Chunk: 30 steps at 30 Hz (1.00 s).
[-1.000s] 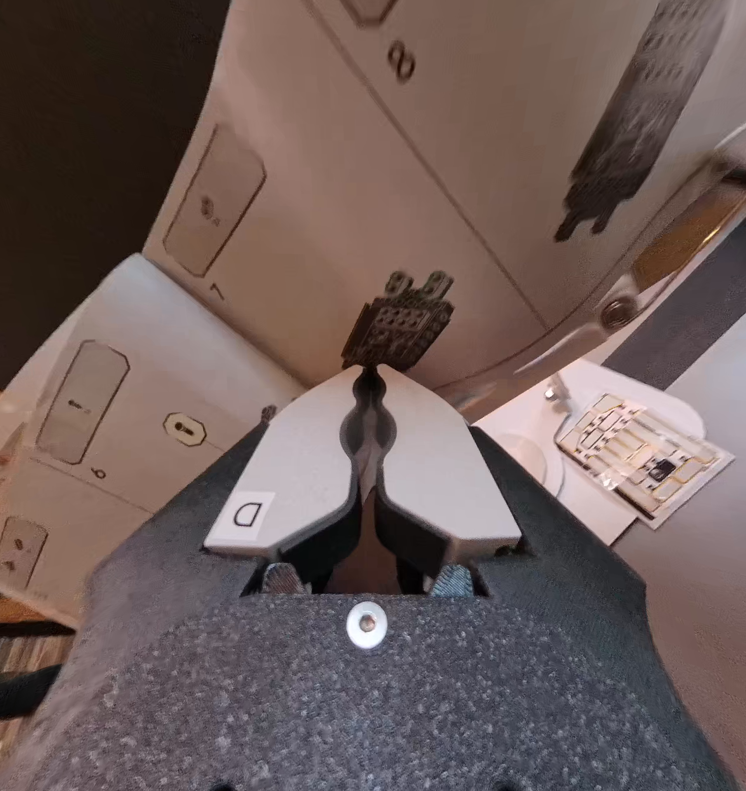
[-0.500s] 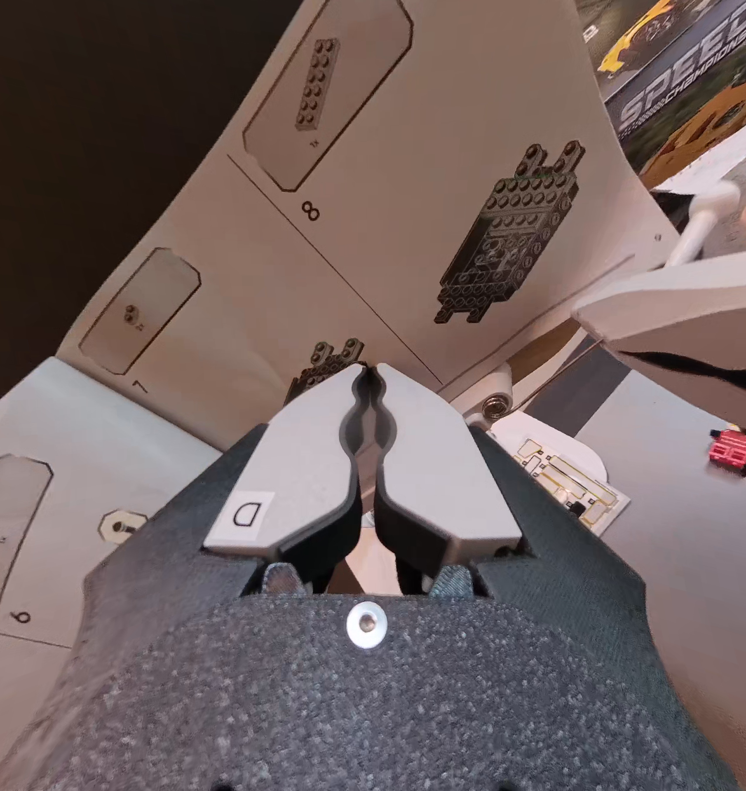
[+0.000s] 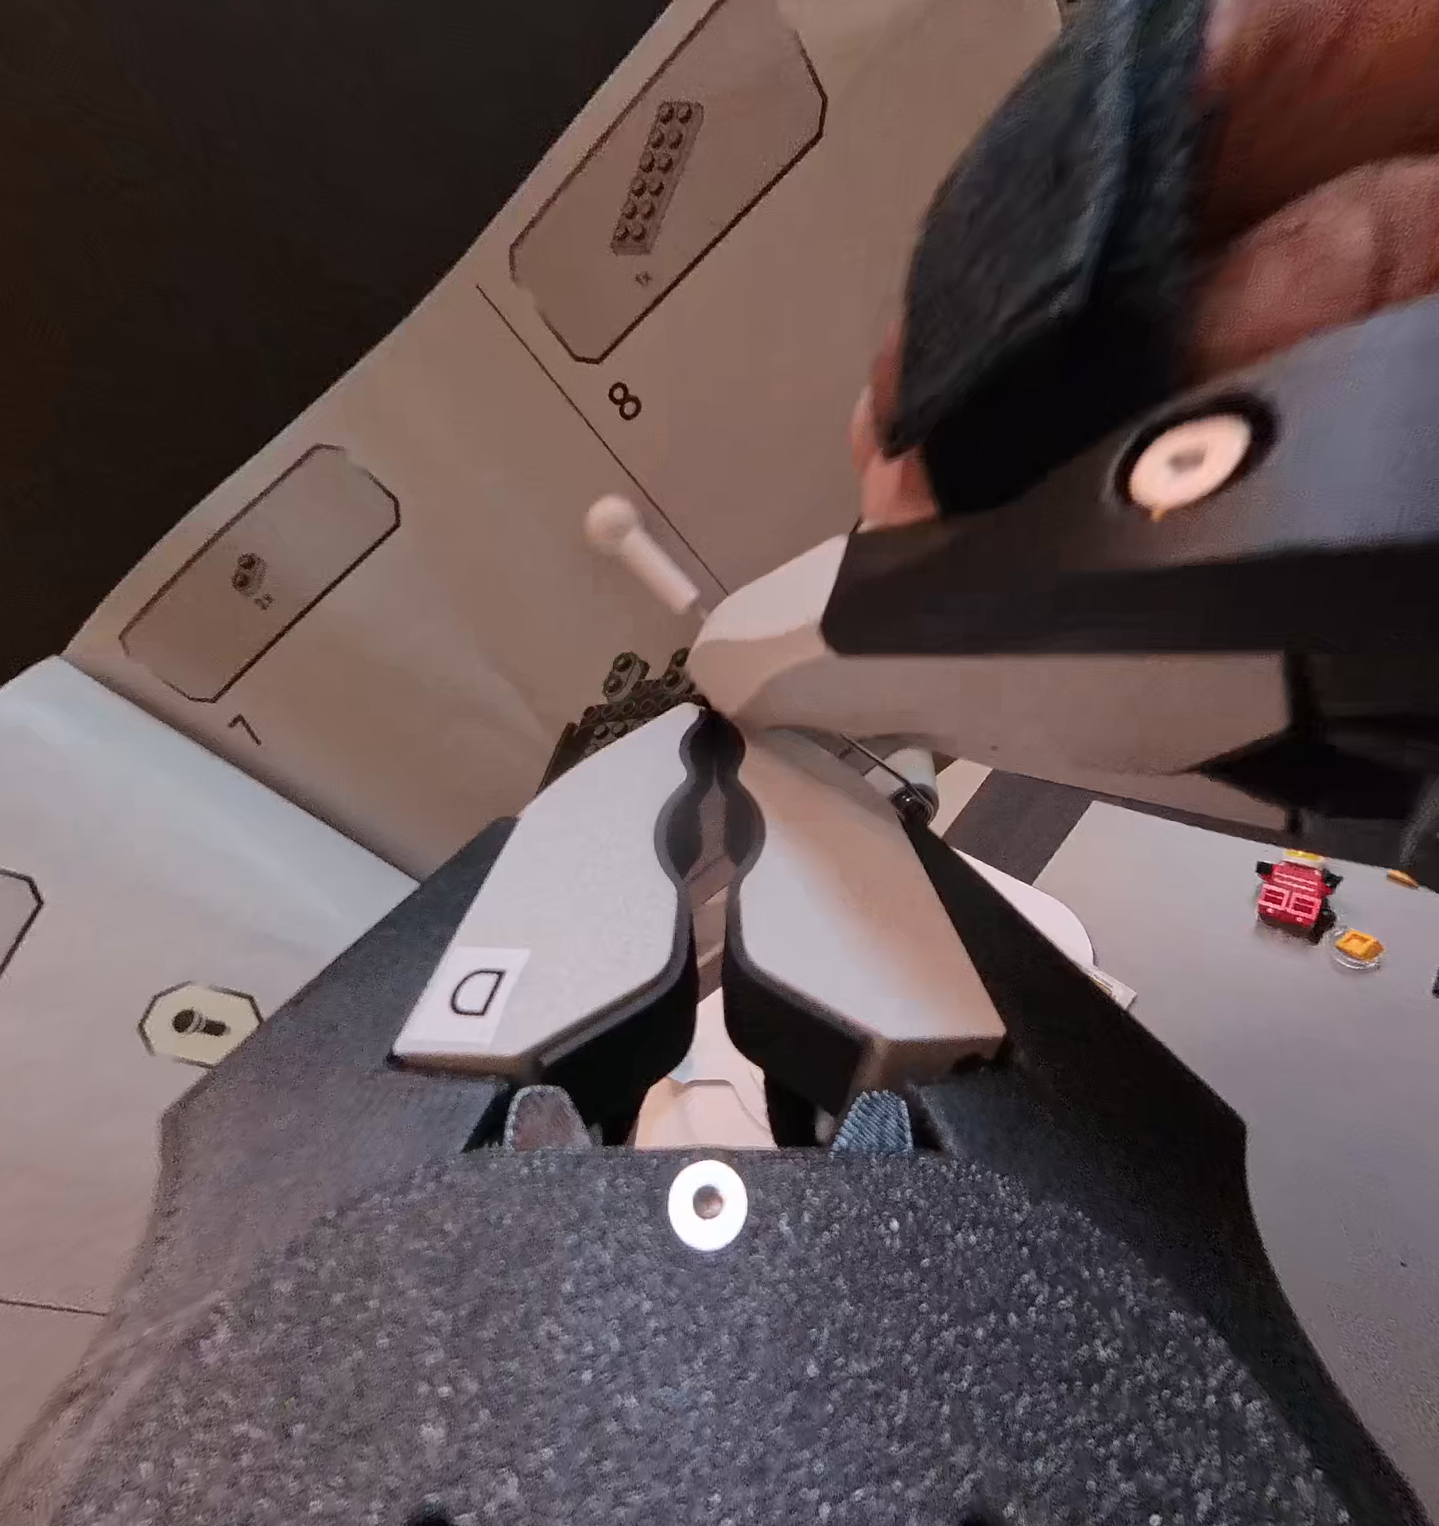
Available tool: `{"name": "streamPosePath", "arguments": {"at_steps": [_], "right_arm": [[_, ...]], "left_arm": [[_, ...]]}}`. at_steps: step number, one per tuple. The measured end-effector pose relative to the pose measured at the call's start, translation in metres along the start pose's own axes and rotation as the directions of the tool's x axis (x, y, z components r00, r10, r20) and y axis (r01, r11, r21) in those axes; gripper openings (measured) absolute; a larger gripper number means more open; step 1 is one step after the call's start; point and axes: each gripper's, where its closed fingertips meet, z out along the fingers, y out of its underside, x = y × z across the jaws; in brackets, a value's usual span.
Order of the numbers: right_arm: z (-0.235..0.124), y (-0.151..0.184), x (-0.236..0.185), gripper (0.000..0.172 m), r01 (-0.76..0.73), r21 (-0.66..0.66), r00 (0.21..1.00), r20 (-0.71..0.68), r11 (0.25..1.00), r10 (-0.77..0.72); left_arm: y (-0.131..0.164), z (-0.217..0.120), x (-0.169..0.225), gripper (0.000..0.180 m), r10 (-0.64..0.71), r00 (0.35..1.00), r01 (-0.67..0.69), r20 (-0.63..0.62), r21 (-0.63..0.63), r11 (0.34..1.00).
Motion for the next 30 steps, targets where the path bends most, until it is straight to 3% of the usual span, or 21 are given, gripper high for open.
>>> {"name": "streamPosePath", "arguments": {"at_steps": [6,10,15,21,24,27,30], "right_arm": [[0.001,0.0,0.001,0.006,-0.021,0.048,0.997,-0.073,0.999,0.024],[-0.004,0.003,0.002,0.007,-0.083,-0.006,0.991,-0.106,0.997,0.082],[-0.011,0.014,-0.003,0.016,-0.184,-0.041,0.979,-0.093,0.982,0.179],[-0.037,0.016,-0.008,0.022,-0.439,0.049,0.891,-0.104,0.897,0.441],[-0.045,0.018,-0.023,0.016,-0.545,0.013,0.835,-0.075,0.838,0.545],[-0.034,0.038,-0.038,0.009,-0.553,-0.09,0.833,-0.084,0.828,0.547],[-0.025,0.051,-0.04,0.002,-0.59,-0.096,0.808,-0.054,0.802,0.587]], "left_arm": [[0.026,-0.018,-0.025,0.0,-0.085,0.994,0.089,0.067,-0.059,0.994],[0.057,-0.033,-0.057,0.0,-0.133,0.979,0.15,0.157,-0.102,0.983],[0.08,-0.033,-0.073,0.0,-0.21,0.965,0.229,0.154,-0.116,0.966],[0.09,-0.028,-0.069,0.0,-0.21,0.967,0.227,0.146,-0.111,0.968],[0.091,-0.028,-0.068,0.0,-0.205,0.967,0.221,0.15,-0.099,0.97],[0.091,-0.029,-0.068,0.0,-0.205,0.968,0.221,0.147,-0.104,0.97],[0.089,-0.033,-0.066,0.0,-0.195,0.971,0.21,0.138,-0.102,0.972]]}}
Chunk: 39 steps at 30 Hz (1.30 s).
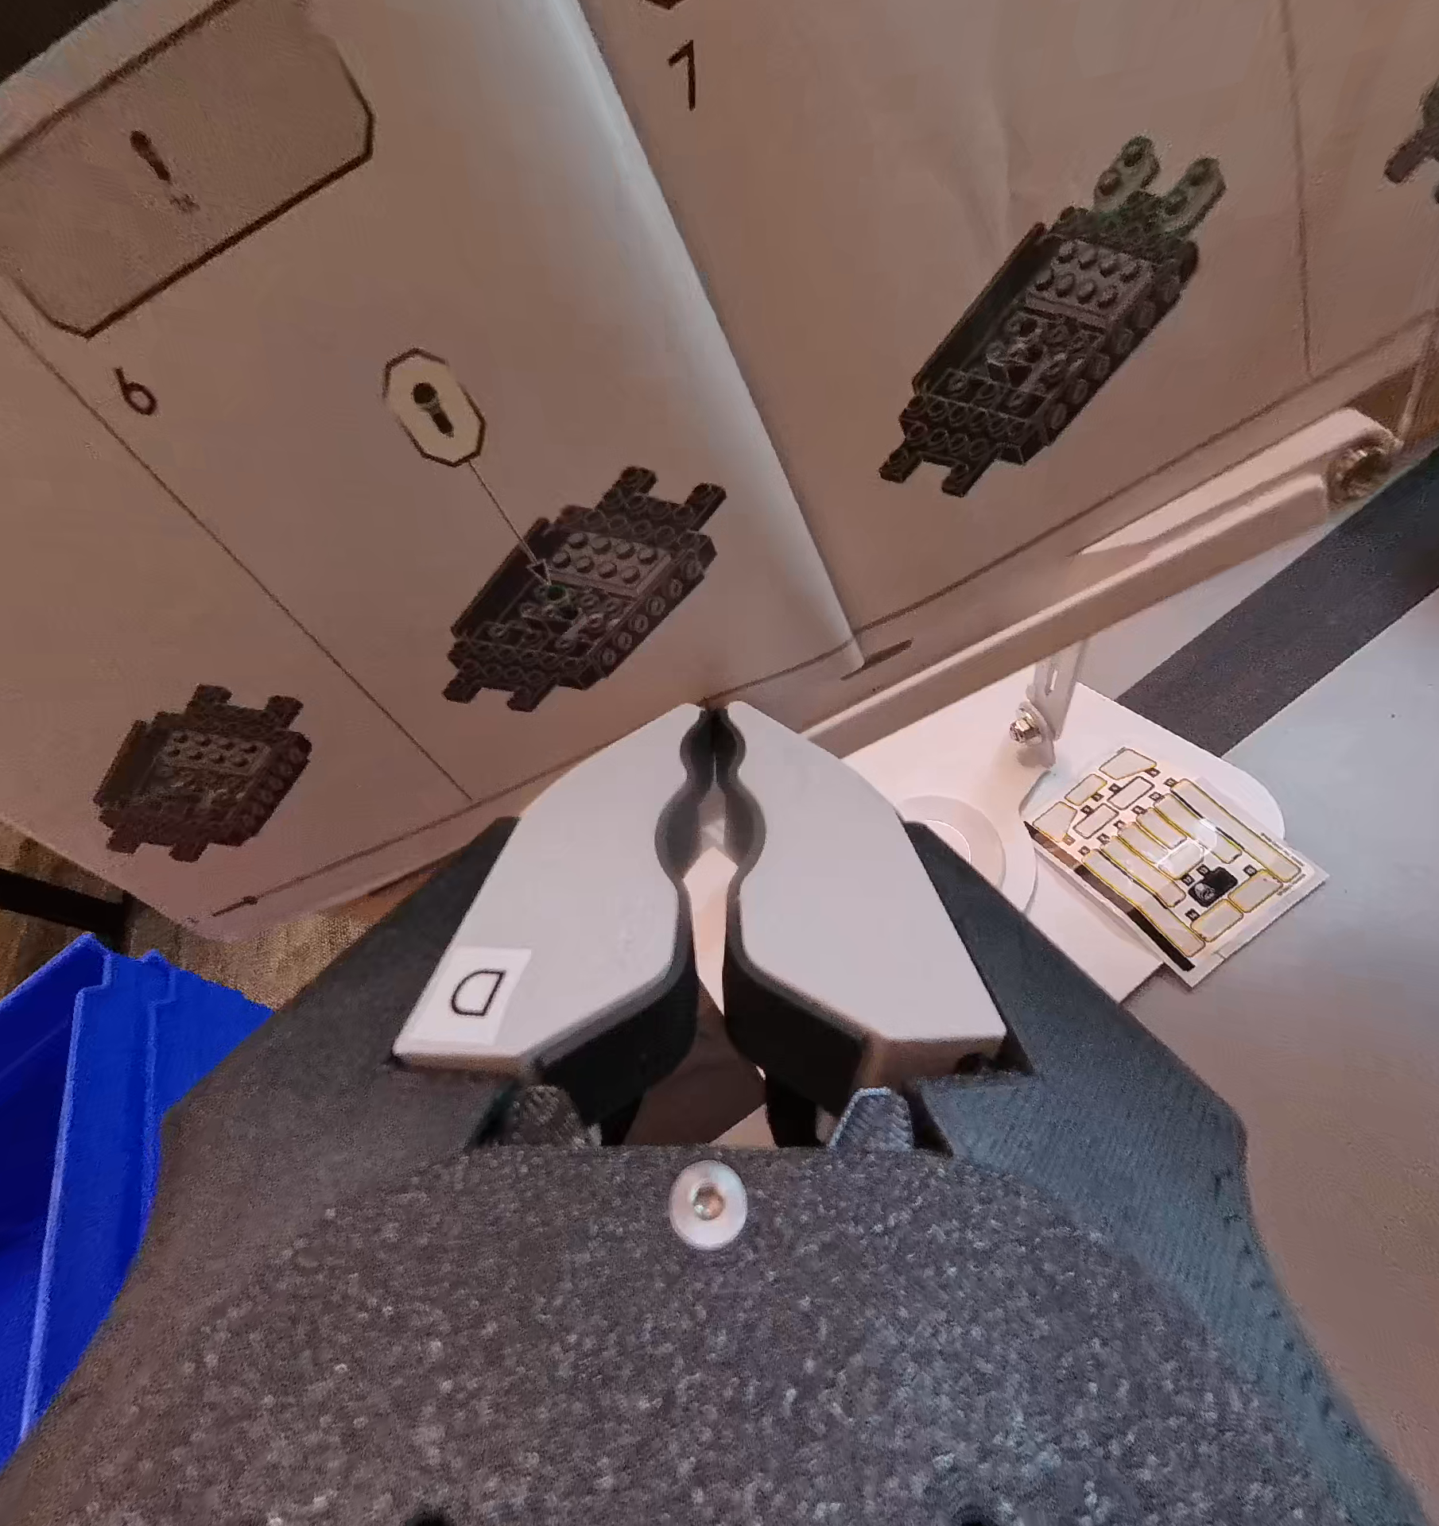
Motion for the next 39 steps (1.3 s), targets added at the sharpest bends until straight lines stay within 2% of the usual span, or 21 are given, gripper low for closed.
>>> {"name": "streamPosePath", "arguments": {"at_steps": [4,8,10,12,14,16,18,20,22,23,24,26,28,31,33,36,39], "right_arm": [[0.022,0.019,0.012,0.0,0.012,-0.057,1.0,-0.016,0.998,-0.013],[0.041,0.027,0.016,0.0,-0.064,-0.087,0.997,0.031,0.994,0.067],[0.046,0.027,0.016,0.0,-0.123,-0.095,0.99,0.06,0.988,0.129],[0.046,0.027,0.016,0.0,-0.258,-0.097,0.957,0.109,0.961,0.268],[0.04,0.022,0.017,0.009,-0.426,-0.082,0.886,0.166,0.901,0.434],[0.03,0.003,0.017,0.016,-0.586,-0.025,0.779,0.255,0.81,0.572],[0.025,-0.016,0.017,0.023,-0.696,-0.008,0.677,0.326,0.718,0.66],[0.03,-0.027,0.011,0.034,-0.754,-0.053,0.593,0.375,0.655,0.713],[0.041,-0.033,0.004,0.033,-0.781,-0.12,0.53,0.391,0.613,0.752],[0.046,-0.034,0.004,0.022,-0.787,-0.139,0.522,0.371,0.601,0.768],[0.049,-0.034,0.007,0.006,-0.788,-0.134,0.534,0.337,0.601,0.775],[0.049,-0.047,0.005,0.003,-0.758,-0.098,0.578,0.356,0.645,0.734],[0.047,-0.061,-0.002,0.001,-0.68,-0.032,0.679,0.35,0.733,0.645],[0.045,-0.076,-0.015,0.0,-0.508,0.09,0.834,0.301,0.857,0.462],[0.042,-0.082,-0.027,0.001,-0.371,0.175,0.908,0.275,0.912,0.317],[0.04,-0.085,-0.039,0.001,-0.179,0.265,0.964,0.238,0.948,0.116],[0.041,-0.084,-0.039,0.0,-0.032,0.291,0.98,0.197,0.956,-0.027]], "left_arm": [[0.0,-0.005,0.005,0.0,0.015,1.0,-0.015,-0.002,-0.006,1.0],[-0.001,-0.009,0.009,0.0,0.036,0.999,-0.036,0.012,-0.008,0.999],[-0.001,-0.01,0.01,0.0,0.044,0.999,-0.044,0.017,-0.01,0.999],[-0.001,-0.012,0.011,0.0,0.035,0.999,-0.035,0.013,-0.006,0.999],[0.0,-0.014,0.01,0.0,0.024,1.0,-0.024,0.012,-0.001,1.0],[-0.001,-0.017,0.007,0.0,0.011,1.0,-0.011,0.014,0.008,1.0],[-0.001,-0.018,0.004,0.0,-0.015,1.0,0.015,0.015,0.019,1.0],[-0.002,-0.019,0.0,0.0,-0.046,0.999,0.045,0.02,0.028,0.999],[-0.003,-0.021,-0.003,0.0,-0.065,0.997,0.064,0.035,0.041,0.997],[-0.003,-0.022,-0.006,0.0,-0.071,0.997,0.069,0.043,0.045,0.997],[-0.002,-0.023,-0.009,0.0,-0.078,0.995,0.076,0.056,0.046,0.996],[-0.002,-0.025,-0.017,0.0,-0.094,0.992,0.089,0.082,0.061,0.994],[0.0,-0.026,-0.023,0.0,-0.119,0.989,0.114,0.085,0.065,0.991],[0.005,-0.025,-0.026,0.0,-0.165,0.984,0.162,0.062,0.058,0.985],[0.008,-0.024,-0.025,0.0,-0.175,0.983,0.172,0.053,0.057,0.983],[0.01,-0.023,-0.024,0.0,-0.173,0.984,0.171,0.049,0.057,0.984],[0.011,-0.023,-0.022,0.0,-0.173,0.984,0.17,0.048,0.053,0.984]]}}
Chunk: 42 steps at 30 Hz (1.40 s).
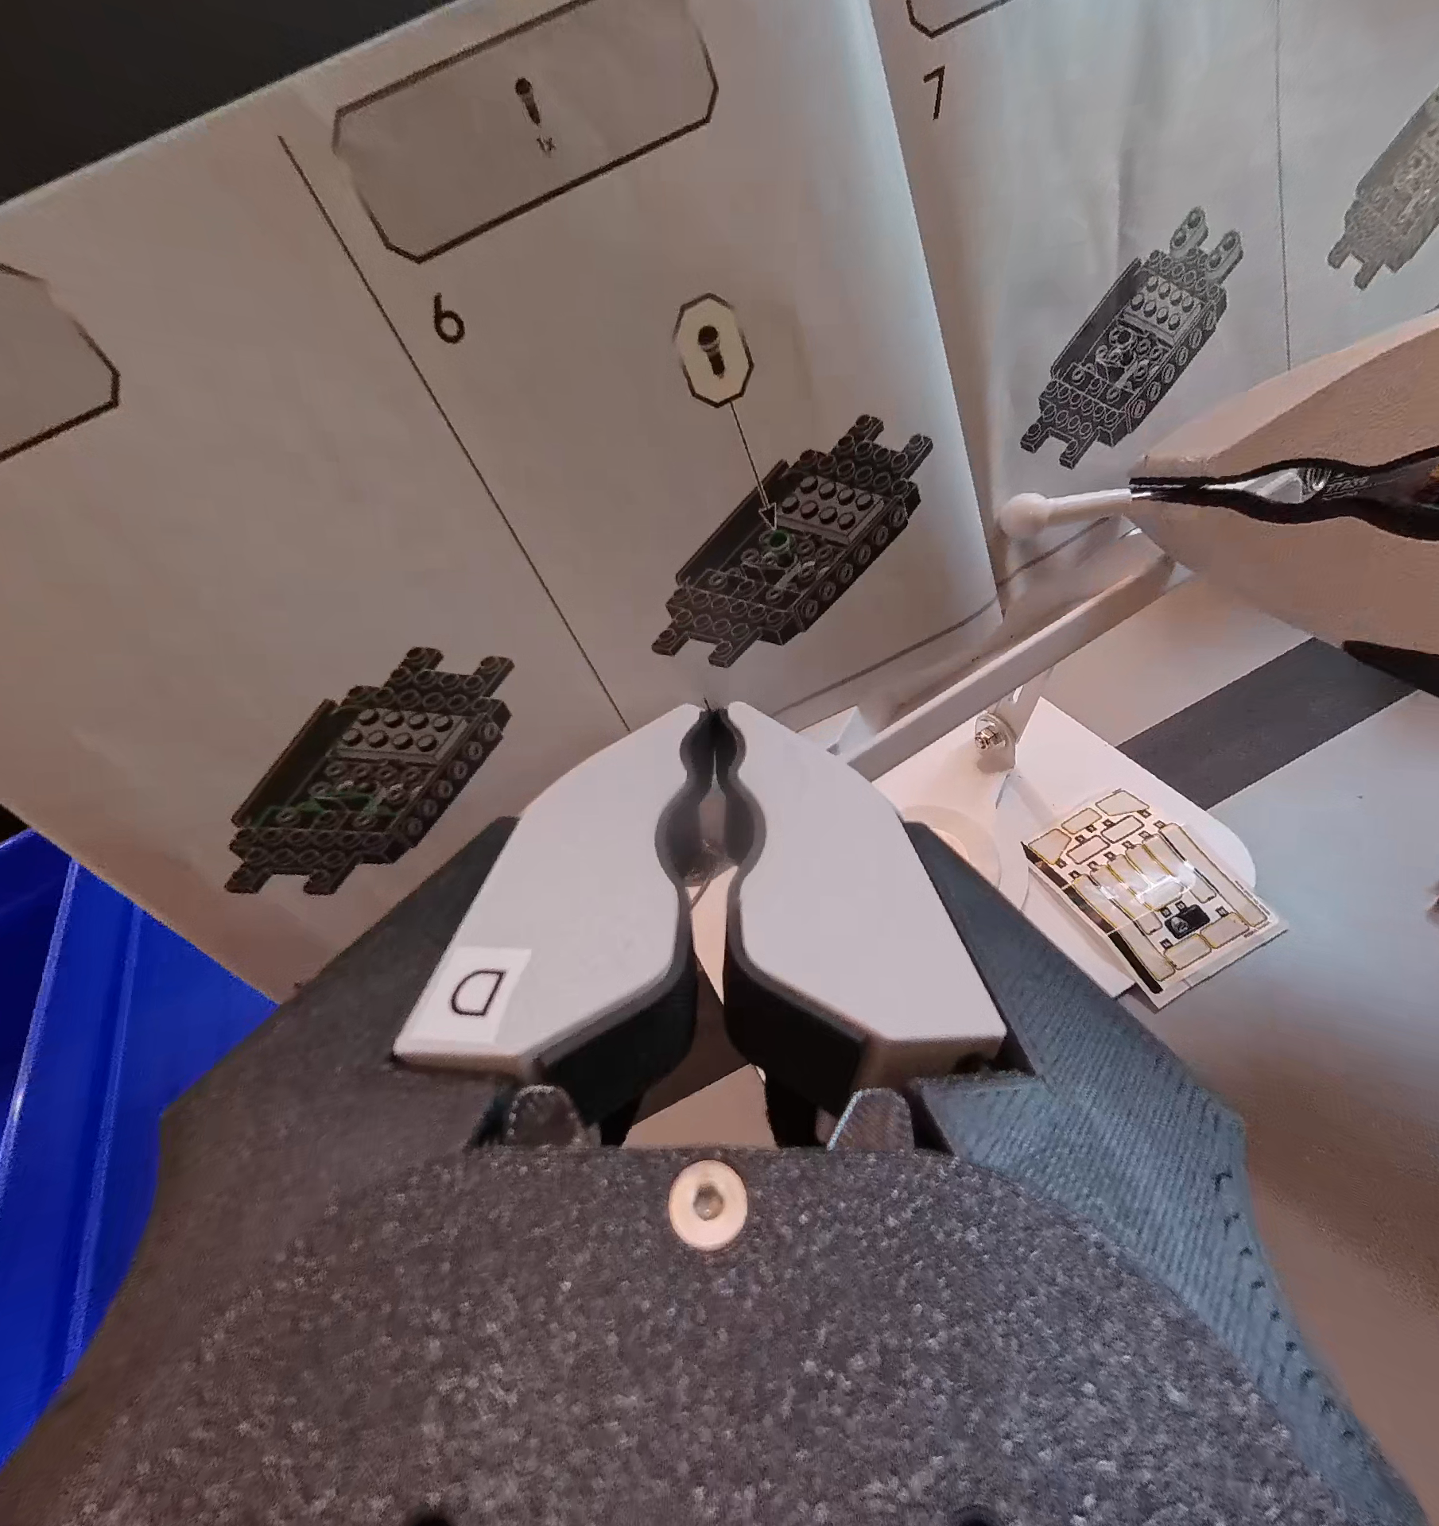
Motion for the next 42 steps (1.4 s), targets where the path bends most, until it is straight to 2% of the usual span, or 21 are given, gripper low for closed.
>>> {"name": "streamPosePath", "arguments": {"at_steps": [5,7,11,17,21,27,30,32,35,37,39,40,42], "right_arm": [[0.0,0.001,0.001,0.002,0.007,-0.016,1.0,0.003,1.0,-0.007],[-0.005,-0.002,0.004,0.009,-0.035,-0.006,0.999,-0.02,0.999,0.035],[-0.035,-0.003,0.014,0.021,-0.245,0.052,0.967,-0.055,0.968,0.248],[-0.089,0.033,0.018,0.029,-0.567,0.07,0.817,-0.08,0.82,0.572],[-0.123,0.038,0.001,0.03,-0.676,0.061,0.735,-0.008,0.734,0.678],[-0.19,0.021,-0.042,0.03,-0.67,-0.005,0.733,0.154,0.742,0.663],[-0.221,0.019,-0.073,0.03,-0.663,-0.091,0.702,0.268,0.743,0.66],[-0.24,0.018,-0.096,0.031,-0.655,-0.153,0.658,0.367,0.74,0.657],[-0.265,0.02,-0.131,0.034,-0.613,-0.254,0.574,0.507,0.748,0.643],[-0.279,0.019,-0.153,0.036,-0.587,-0.295,0.503,0.597,0.754,0.625],[-0.284,0.021,-0.169,0.038,-0.559,-0.315,0.478,0.633,0.767,0.609],[-0.283,0.022,-0.175,0.038,-0.568,-0.323,0.46,0.638,0.757,0.618],[-0.279,0.021,-0.185,0.041,-0.602,-0.382,0.368,0.647,0.702,0.668]], "left_arm": [[0.005,-0.003,-0.001,0.0,-0.009,1.0,0.009,-0.002,-0.012,1.0],[0.006,-0.008,-0.001,0.0,-0.014,1.0,0.014,-0.002,-0.008,1.0],[0.005,-0.027,0.004,0.0,-0.019,1.0,0.019,-0.002,0.043,0.999],[0.006,-0.045,0.022,0.0,-0.005,1.0,0.006,-0.006,0.094,0.996],[0.009,-0.047,0.031,0.0,0.002,1.0,-0.001,-0.012,0.086,0.996],[0.011,-0.063,0.04,0.0,0.019,1.0,-0.018,-0.014,0.092,0.996],[0.011,-0.078,0.049,0.0,0.021,0.999,-0.018,-0.03,0.103,0.995],[0.012,-0.091,0.066,0.0,0.02,0.997,-0.012,-0.08,0.097,0.995],[0.028,-0.114,0.118,0.008,0.011,0.966,-0.004,-0.26,0.028,1.0],[0.049,-0.132,0.159,0.014,0.017,0.925,-0.036,-0.38,-0.043,0.998],[0.076,-0.149,0.198,0.019,0.017,0.878,-0.086,-0.479,-0.122,0.989],[0.091,-0.157,0.217,0.023,0.004,0.852,-0.108,-0.523,-0.168,0.98],[0.123,-0.168,0.253,0.034,-0.046,0.802,-0.145,-0.595,-0.269,0.952]]}}
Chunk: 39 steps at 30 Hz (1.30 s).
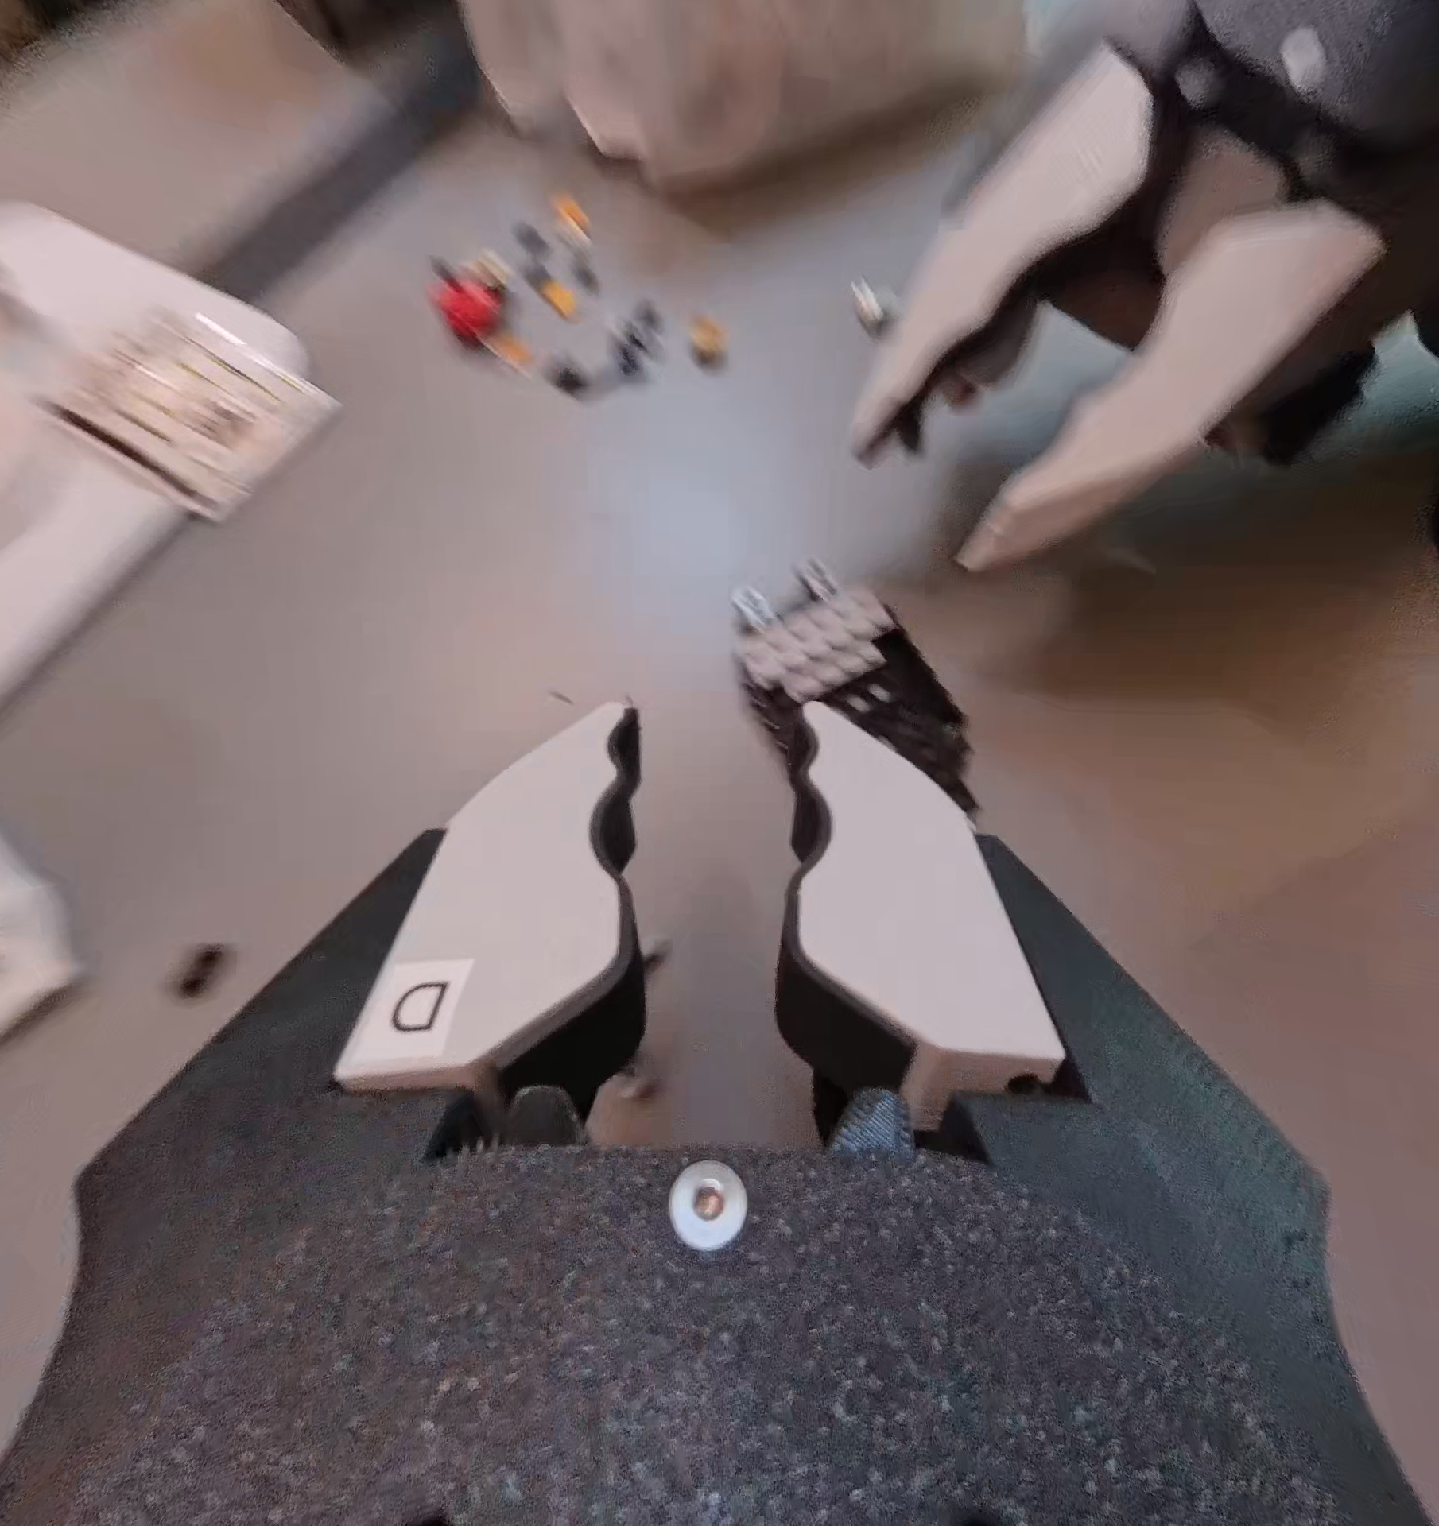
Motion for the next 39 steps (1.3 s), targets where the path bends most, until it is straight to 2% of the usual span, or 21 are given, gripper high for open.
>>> {"name": "streamPosePath", "arguments": {"at_steps": [4,6,7,14,16,18,19,21,23,24,27,29,32,33,36,39], "right_arm": [[0.019,0.006,0.008,0.041,-0.256,-0.047,0.965,0.042,0.966,0.258],[0.026,0.015,0.007,0.04,-0.316,-0.111,0.945,0.049,0.942,0.323],[0.027,0.015,0.009,0.039,-0.315,-0.119,0.946,0.036,0.942,0.321],[0.033,0.005,0.002,0.036,-0.288,-0.056,0.951,0.103,0.956,0.293],[0.033,0.004,-0.001,0.031,-0.284,-0.046,0.949,0.127,0.958,0.287],[0.028,0.002,-0.005,0.028,-0.224,-0.02,0.962,0.154,0.974,0.224],[0.021,-0.006,-0.006,0.022,-0.191,0.045,0.97,0.164,0.98,0.182],[0.0,-0.026,-0.014,0.015,-0.07,0.208,0.986,0.165,0.976,0.036],[-0.019,-0.042,-0.028,0.014,0.082,0.315,0.986,0.115,0.945,-0.124],[-0.025,-0.05,-0.036,0.014,0.144,0.352,0.978,0.091,0.925,-0.187],[-0.035,-0.069,-0.064,0.009,0.246,0.426,0.95,0.071,0.871,-0.304],[-0.039,-0.078,-0.078,0.01,0.279,0.467,0.933,0.075,0.839,-0.352],[-0.044,-0.084,-0.091,0.01,0.272,0.503,0.923,0.106,0.821,-0.371],[-0.046,-0.086,-0.093,0.009,0.26,0.517,0.922,0.119,0.816,-0.369],[-0.051,-0.089,-0.09,0.009,0.241,0.539,0.929,0.113,0.807,-0.353],[-0.051,-0.088,-0.077,0.009,0.243,0.505,0.948,0.056,0.828,-0.312]], "left_arm": [[0.038,0.04,0.038,0.073,-0.043,0.995,0.025,-0.094,-0.189,0.982],[0.034,0.045,0.04,0.07,-0.04,0.996,0.023,-0.085,-0.192,0.981],[0.032,0.046,0.043,0.063,-0.038,0.994,0.017,-0.105,-0.194,0.981],[0.032,0.046,0.049,0.06,0.026,0.992,-0.042,-0.122,-0.132,0.99],[0.032,0.045,0.05,0.06,0.061,0.991,-0.075,-0.117,-0.125,0.989],[0.032,0.043,0.052,0.06,0.076,0.988,-0.092,-0.137,-0.11,0.99],[0.029,0.04,0.055,0.059,0.065,0.984,-0.08,-0.167,-0.085,0.993],[0.008,0.026,0.065,0.059,-0.063,0.94,0.08,-0.335,0.037,0.996],[-0.015,0.005,0.063,0.055,-0.173,0.851,0.269,-0.496,0.129,0.954],[-0.019,-0.001,0.058,0.054,-0.161,0.843,0.279,-0.514,0.162,0.946],[-0.027,-0.014,0.072,0.048,0.017,0.841,0.162,-0.54,0.282,0.946],[-0.031,-0.019,0.087,0.041,0.124,0.845,0.072,-0.521,0.34,0.938],[-0.029,-0.019,0.093,0.029,0.266,0.875,-0.098,-0.405,0.39,0.916],[-0.03,-0.021,0.092,0.021,0.289,0.878,-0.123,-0.381,0.402,0.907],[-0.034,-0.027,0.089,0.019,0.325,0.892,-0.175,-0.314,0.423,0.889],[-0.037,-0.025,0.078,0.017,0.338,0.924,-0.249,-0.18,0.39,0.887]]}}
